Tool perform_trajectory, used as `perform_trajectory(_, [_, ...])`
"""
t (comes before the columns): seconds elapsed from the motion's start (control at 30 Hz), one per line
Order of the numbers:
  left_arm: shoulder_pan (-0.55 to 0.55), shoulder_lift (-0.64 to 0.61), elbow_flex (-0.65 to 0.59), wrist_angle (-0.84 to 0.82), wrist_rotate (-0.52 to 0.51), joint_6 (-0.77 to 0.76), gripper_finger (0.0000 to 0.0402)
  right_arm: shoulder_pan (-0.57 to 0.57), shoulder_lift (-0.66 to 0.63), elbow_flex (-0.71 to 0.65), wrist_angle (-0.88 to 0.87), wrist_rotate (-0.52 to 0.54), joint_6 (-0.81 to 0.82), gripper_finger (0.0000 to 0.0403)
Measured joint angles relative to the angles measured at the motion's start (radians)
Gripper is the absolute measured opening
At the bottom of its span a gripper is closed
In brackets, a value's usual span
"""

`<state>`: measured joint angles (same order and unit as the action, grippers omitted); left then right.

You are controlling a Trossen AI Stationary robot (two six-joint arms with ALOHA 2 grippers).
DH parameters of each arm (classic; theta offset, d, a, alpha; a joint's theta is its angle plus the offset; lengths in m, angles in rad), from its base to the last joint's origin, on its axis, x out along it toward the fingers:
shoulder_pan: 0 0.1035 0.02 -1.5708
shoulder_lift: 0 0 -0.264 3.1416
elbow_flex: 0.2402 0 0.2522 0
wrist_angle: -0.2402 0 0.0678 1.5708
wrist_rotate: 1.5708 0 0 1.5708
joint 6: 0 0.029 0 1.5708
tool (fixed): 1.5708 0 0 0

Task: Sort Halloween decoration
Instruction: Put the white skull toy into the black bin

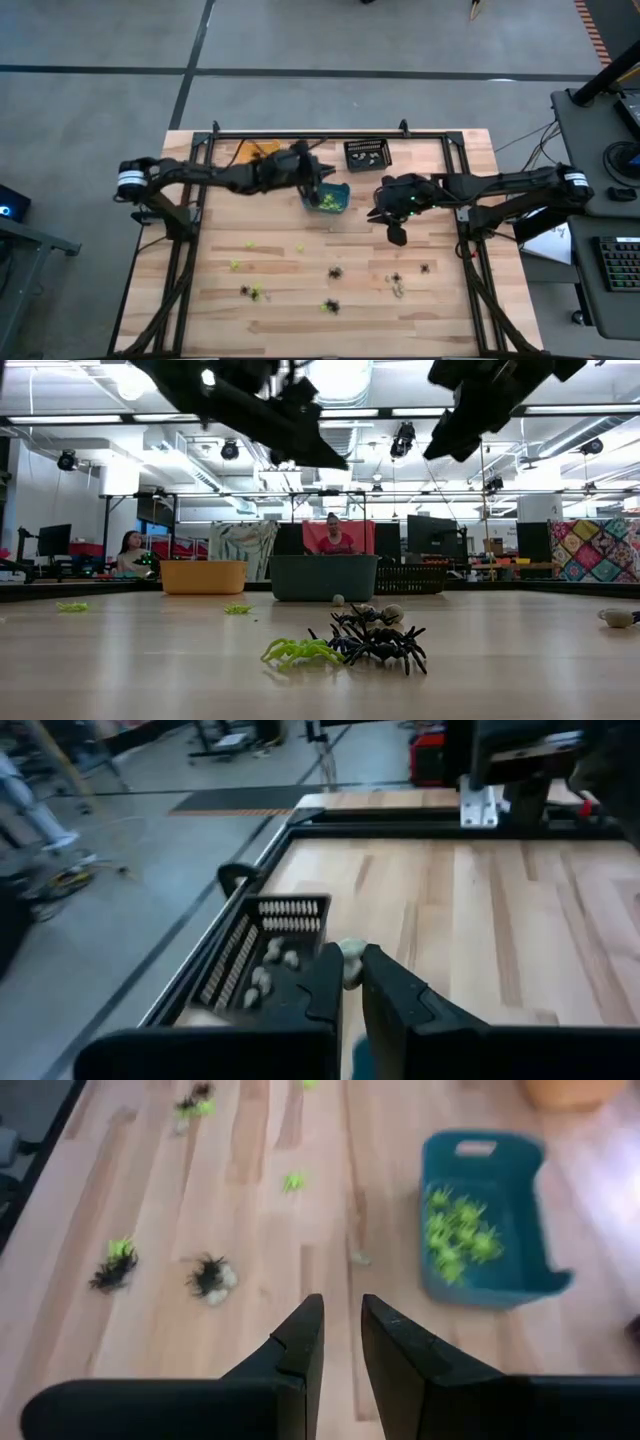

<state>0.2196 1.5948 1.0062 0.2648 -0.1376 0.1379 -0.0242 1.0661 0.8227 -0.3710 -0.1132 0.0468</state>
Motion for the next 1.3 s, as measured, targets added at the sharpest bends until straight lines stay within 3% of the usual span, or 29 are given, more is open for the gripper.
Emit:
perform_trajectory(0.13, [0.06,0.1,0.096,-0.005,0.093,-0.009,0.0004,0.0,-0.047,-0.003,0.003,0.01,-0.043,0.0063])
perform_trajectory(0.63, [0.153,0.487,0.475,-0.19,0.098,0.045,0.0004,0.0,-0.101,-0.057,0.039,0.035,-0.021,0.0063])
perform_trajectory(1.1, [0.223,0.624,0.61,-0.231,0.093,0.009,0.0005,0.0,-0.099,-0.076,0.071,0.038,0.006,0.0063])
perform_trajectory(1.3, [0.223,0.628,0.62,-0.254,0.096,-0.023,0.0022,0.0,-0.099,-0.078,0.071,0.039,0.008,0.0063])
